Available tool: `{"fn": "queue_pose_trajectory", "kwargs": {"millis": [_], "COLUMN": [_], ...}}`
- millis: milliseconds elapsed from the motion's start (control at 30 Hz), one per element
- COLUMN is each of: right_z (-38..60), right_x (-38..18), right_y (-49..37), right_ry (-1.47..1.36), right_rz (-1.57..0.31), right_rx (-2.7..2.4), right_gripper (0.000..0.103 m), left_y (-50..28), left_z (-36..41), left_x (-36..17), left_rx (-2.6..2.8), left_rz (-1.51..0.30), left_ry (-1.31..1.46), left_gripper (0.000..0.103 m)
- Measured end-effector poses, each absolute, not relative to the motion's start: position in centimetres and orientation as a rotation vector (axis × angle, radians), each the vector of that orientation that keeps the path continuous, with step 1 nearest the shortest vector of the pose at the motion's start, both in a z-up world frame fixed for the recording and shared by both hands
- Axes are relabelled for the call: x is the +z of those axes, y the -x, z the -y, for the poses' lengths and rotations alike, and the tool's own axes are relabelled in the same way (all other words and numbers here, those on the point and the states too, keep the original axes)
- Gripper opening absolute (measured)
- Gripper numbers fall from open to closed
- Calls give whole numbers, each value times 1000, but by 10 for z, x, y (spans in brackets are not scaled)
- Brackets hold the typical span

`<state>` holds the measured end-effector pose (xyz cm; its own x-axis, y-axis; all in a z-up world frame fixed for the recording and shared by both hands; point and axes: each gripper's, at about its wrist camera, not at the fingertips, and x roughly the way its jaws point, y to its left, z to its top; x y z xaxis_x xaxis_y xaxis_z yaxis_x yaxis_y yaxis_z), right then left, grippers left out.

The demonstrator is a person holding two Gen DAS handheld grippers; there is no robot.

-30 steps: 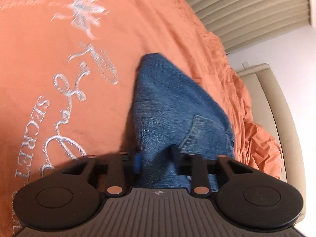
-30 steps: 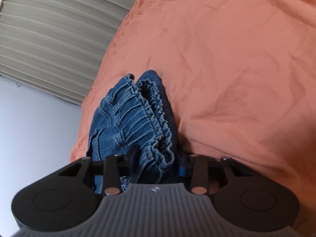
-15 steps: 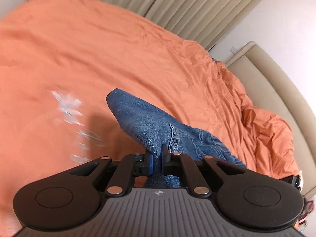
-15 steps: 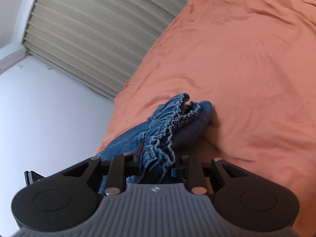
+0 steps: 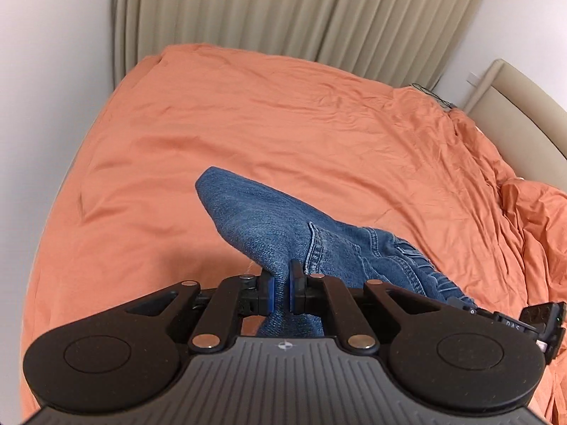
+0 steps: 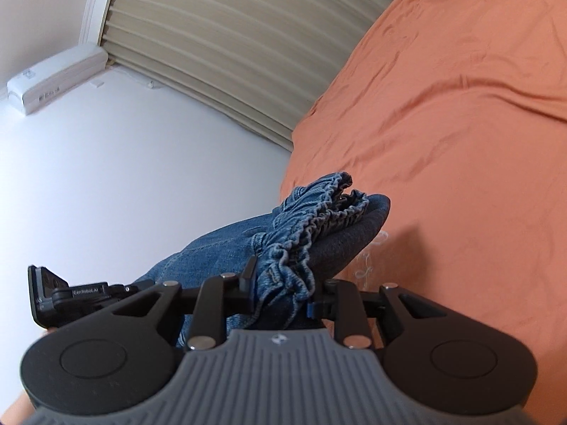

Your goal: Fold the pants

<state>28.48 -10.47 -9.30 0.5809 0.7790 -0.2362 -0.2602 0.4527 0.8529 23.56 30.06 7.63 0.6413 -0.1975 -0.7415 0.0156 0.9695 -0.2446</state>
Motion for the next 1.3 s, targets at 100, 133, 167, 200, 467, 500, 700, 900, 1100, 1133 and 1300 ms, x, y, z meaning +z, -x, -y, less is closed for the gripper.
{"fn": "queue_pose_trajectory", "kwargs": {"millis": [100, 133, 167, 200, 467, 500, 700, 900, 1100, 1133, 1300], "right_z": [89, 88, 87, 89, 91, 92, 90, 87, 88, 88, 84], "right_x": [-105, -110, -115, -119, -165, -173, -198, -196, -198, -199, -196], "right_y": [-278, -275, -273, -269, -243, -245, -253, -260, -255, -256, -257], "right_ry": [-827, -809, -792, -774, -674, -682, -639, -630, -640, -640, -623], "right_rz": [-697, -700, -705, -711, -817, -838, -938, -952, -951, -954, -963], "right_rx": [680, 669, 657, 642, 585, 564, 511, 510, 507, 506, 499], "right_gripper": [19, 19, 19, 19, 20, 20, 19, 20, 21, 21, 21], "left_y": [-233, -233, -233, -233, -231, -230, -226, -214, -179, -174, -160], "left_z": [-313, -316, -319, -322, -357, -359, -361, -363, -360, -361, -363], "left_x": [34, 18, 4, -10, -88, -93, -117, -93, -84, -86, -109], "left_rx": [-134, -145, -152, -156, -133, -136, -116, -123, -140, -143, -73], "left_rz": [-889, -894, -900, -906, -963, -965, -968, -1036, -1143, -1166, -1266], "left_ry": [276, 291, 309, 332, 432, 437, 476, 455, 410, 410, 443], "left_gripper": [7, 7, 7, 7, 8, 9, 27, 39, 45, 46, 51]}}
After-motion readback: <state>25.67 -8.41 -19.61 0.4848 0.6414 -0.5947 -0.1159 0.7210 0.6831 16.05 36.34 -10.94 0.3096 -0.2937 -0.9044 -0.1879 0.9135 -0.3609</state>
